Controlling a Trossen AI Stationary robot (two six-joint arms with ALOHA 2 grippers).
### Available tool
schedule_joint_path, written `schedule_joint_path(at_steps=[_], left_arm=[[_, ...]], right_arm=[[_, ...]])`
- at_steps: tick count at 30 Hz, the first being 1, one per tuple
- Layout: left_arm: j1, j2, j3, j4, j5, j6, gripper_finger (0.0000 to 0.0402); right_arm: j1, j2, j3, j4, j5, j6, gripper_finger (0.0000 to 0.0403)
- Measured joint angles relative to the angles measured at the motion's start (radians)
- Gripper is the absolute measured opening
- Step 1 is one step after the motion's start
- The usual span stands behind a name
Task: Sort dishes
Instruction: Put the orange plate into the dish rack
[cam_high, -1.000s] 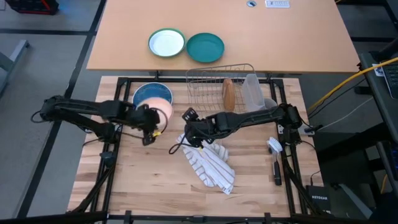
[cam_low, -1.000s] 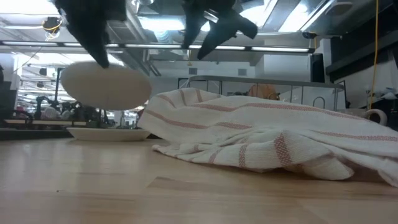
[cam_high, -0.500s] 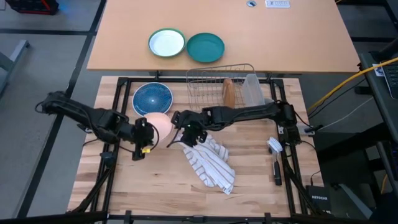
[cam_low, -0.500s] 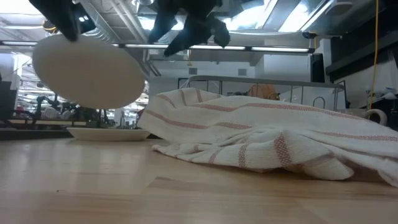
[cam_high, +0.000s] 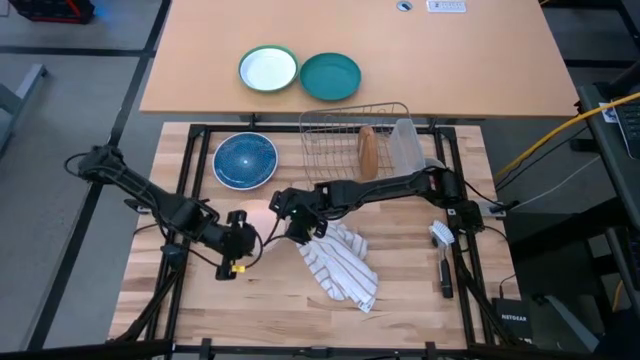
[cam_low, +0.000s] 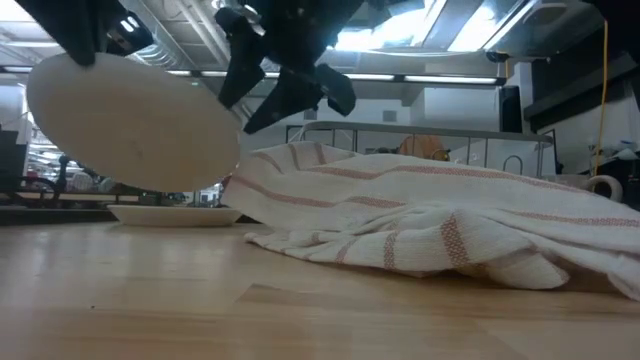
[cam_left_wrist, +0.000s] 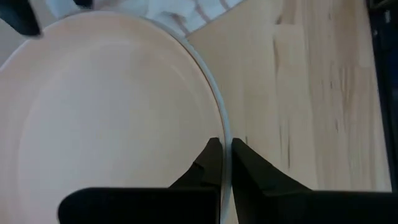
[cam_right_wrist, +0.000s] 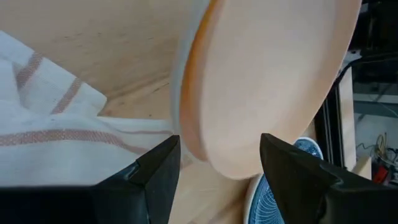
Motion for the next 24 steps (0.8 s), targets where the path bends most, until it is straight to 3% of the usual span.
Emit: schedule_joint_path(at_steps=[15, 24], left_arm=[[-0.024, 0.023, 0.0, 0.074, 0.001, 0.02, 0.0004], [-0.051, 0.023, 0.0, 0.066, 0.0, -0.011, 0.0003]], right_arm=[[0.001, 0.008, 0.002, 0.004, -0.108, 0.0, 0.0224], [0.001, -0.004, 0.022, -0.068, -0.033, 0.001, 0.0224]])
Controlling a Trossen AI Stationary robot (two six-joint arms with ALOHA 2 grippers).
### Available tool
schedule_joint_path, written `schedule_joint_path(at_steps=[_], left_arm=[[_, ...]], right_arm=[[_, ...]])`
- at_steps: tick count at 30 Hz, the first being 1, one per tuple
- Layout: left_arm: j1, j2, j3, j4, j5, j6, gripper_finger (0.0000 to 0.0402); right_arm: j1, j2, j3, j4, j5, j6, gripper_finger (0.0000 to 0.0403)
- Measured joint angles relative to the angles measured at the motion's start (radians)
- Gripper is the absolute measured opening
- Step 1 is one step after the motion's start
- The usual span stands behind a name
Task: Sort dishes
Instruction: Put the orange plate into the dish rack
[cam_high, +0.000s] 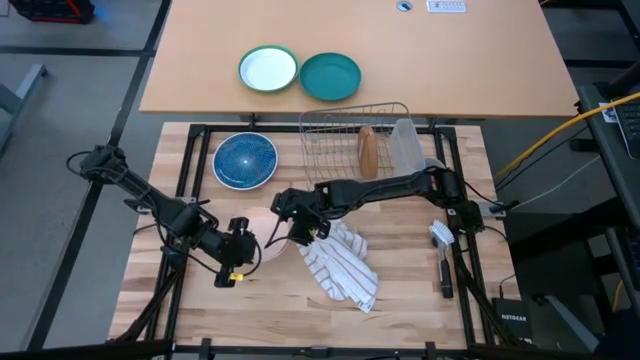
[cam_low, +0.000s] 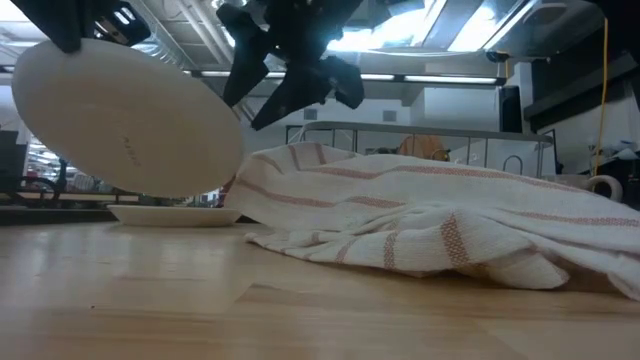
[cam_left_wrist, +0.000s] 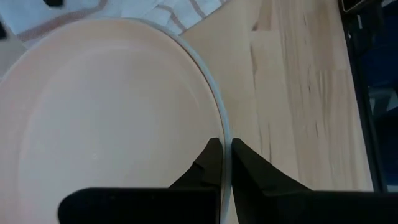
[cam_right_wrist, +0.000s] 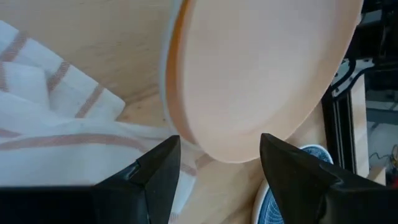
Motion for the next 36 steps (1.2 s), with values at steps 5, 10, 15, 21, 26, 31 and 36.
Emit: schedule_joint_path(at_steps=[5, 10, 15, 21, 26, 31, 36], left_arm=[[-0.005, 0.0, 0.0, -0.001, -0.001, -0.013, 0.0005], [-0.005, 0.0, 0.0, -0.001, -0.001, -0.013, 0.0003], [-0.005, 0.0, 0.0, -0.002, -0.001, -0.012, 0.0005], [-0.005, 0.0, 0.0, -0.001, -0.001, -0.013, 0.0005], [-0.005, 0.0, 0.0, -0.001, 0.0, -0.014, 0.0003], [-0.005, 0.0, 0.0, 0.004, -0.001, -0.01, 0.0006], [-0.005, 0.0, 0.0, 0.004, 0.0, -0.009, 0.0003]], right_arm=[[0.0, -0.002, 0.01, -0.03, -0.011, 0.038, 0.0224], [0.0, -0.001, 0.01, -0.027, -0.009, 0.06, 0.0225], [0.0, 0.0, 0.01, -0.016, -0.009, 0.056, 0.0225], [-0.001, 0.0, 0.01, -0.029, -0.007, -0.154, 0.0225], [0.007, 0.0, 0.01, -0.029, -0.072, -0.279, 0.0225], [0.013, 0.0, 0.01, -0.027, -0.125, -0.401, 0.0212], [0.013, 0.0, 0.01, -0.025, -0.15, -0.446, 0.0174]])
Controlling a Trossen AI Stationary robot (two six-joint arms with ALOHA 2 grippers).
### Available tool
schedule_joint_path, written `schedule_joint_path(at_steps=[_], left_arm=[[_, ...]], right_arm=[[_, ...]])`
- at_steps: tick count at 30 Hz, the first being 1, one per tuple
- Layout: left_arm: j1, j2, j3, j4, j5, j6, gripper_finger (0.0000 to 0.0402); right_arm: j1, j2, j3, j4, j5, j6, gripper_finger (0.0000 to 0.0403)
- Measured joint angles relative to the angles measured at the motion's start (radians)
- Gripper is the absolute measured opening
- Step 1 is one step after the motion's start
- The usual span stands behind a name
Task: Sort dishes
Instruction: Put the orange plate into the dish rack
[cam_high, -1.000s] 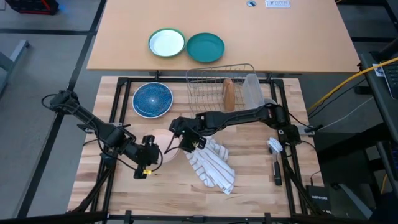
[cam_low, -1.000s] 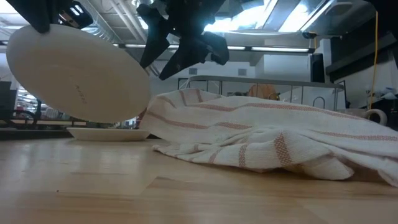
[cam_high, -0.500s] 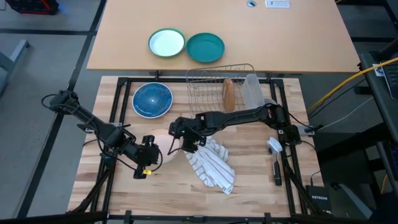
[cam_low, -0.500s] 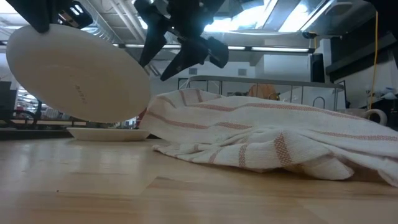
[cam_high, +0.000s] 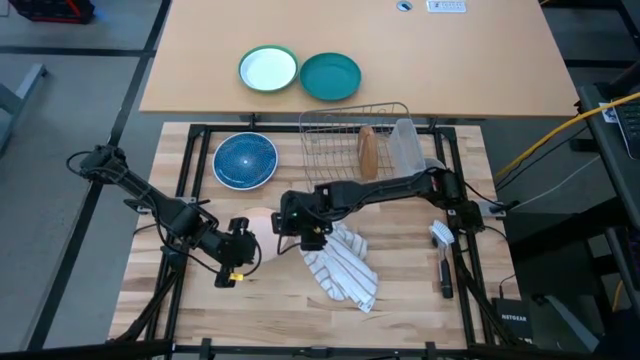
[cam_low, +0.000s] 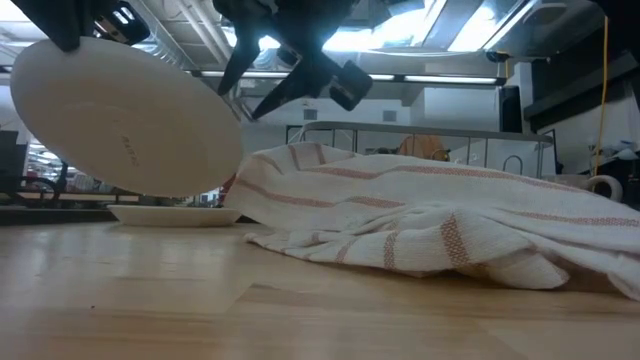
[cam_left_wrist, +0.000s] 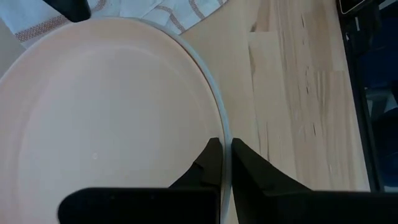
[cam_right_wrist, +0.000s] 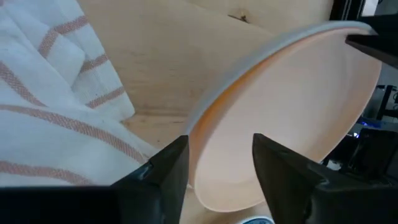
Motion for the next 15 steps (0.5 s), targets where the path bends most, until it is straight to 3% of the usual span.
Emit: schedule_joint_path(at_steps=[6, 15], left_arm=[[0.0, 0.0, 0.0, 0.002, 0.0, 0.001, 0.0006], [0.0, -0.001, 0.0, 0.002, 0.0, -0.001, 0.0007]], right_arm=[[-0.001, 0.01, 0.0, 0.012, -0.001, 0.001, 0.0147], [0.0, 0.067, -0.001, 0.033, 0.027, 0.036, 0.0144]])
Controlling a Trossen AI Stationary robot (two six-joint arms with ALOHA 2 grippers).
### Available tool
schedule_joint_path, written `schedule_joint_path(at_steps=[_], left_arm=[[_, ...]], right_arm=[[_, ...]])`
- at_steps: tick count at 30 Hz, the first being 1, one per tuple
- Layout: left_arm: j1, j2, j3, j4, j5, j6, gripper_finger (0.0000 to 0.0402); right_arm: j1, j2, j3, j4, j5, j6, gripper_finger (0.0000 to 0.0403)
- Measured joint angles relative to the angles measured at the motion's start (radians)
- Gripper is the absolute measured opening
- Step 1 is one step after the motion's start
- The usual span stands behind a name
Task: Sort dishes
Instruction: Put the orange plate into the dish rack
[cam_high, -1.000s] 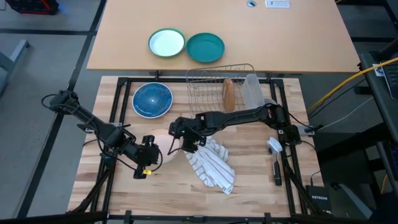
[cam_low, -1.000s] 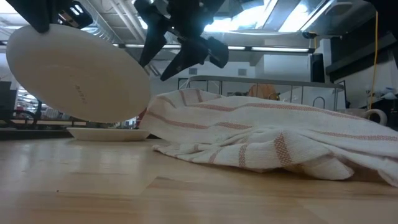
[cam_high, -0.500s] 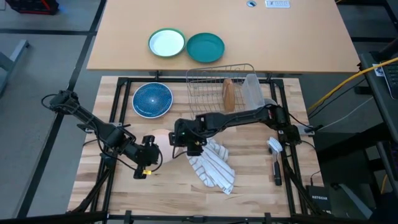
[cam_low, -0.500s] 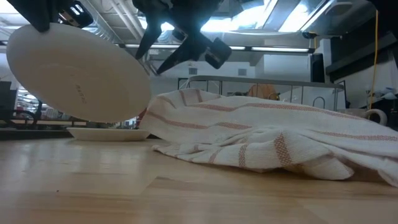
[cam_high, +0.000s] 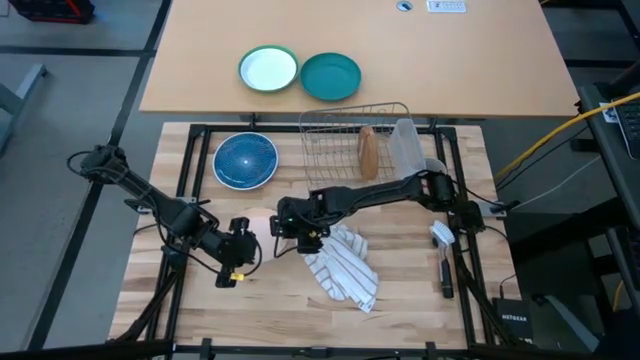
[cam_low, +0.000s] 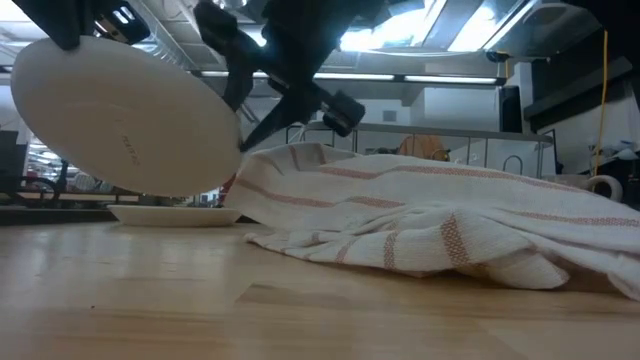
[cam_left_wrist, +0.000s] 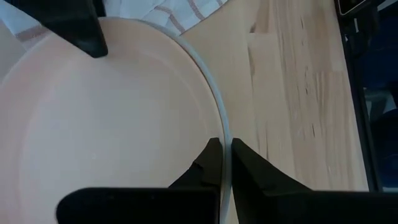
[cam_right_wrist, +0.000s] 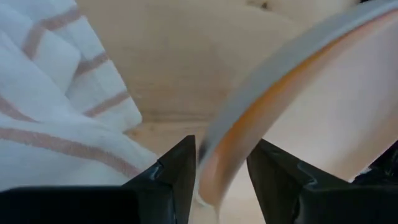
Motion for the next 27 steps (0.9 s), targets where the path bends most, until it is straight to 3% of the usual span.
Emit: schedule_joint_path(at_steps=[5, 13, 27], left_arm=[[0.0, 0.0, 0.0, -0.001, 0.0, 0.008, 0.0003], [0.0, 0.0, 0.0, -0.002, -0.002, 0.009, 0.0004], [0.0, 0.0, 0.0, -0.001, 0.001, 0.015, 0.0007]], right_arm=[[-0.001, 0.0, 0.0, 0.007, 0.011, -0.002, 0.0144], [-0.001, 0.0, 0.0, 0.009, 0.129, -0.077, 0.0144], [-0.001, -0.001, 0.0, 0.008, 0.124, -0.119, 0.0136]])
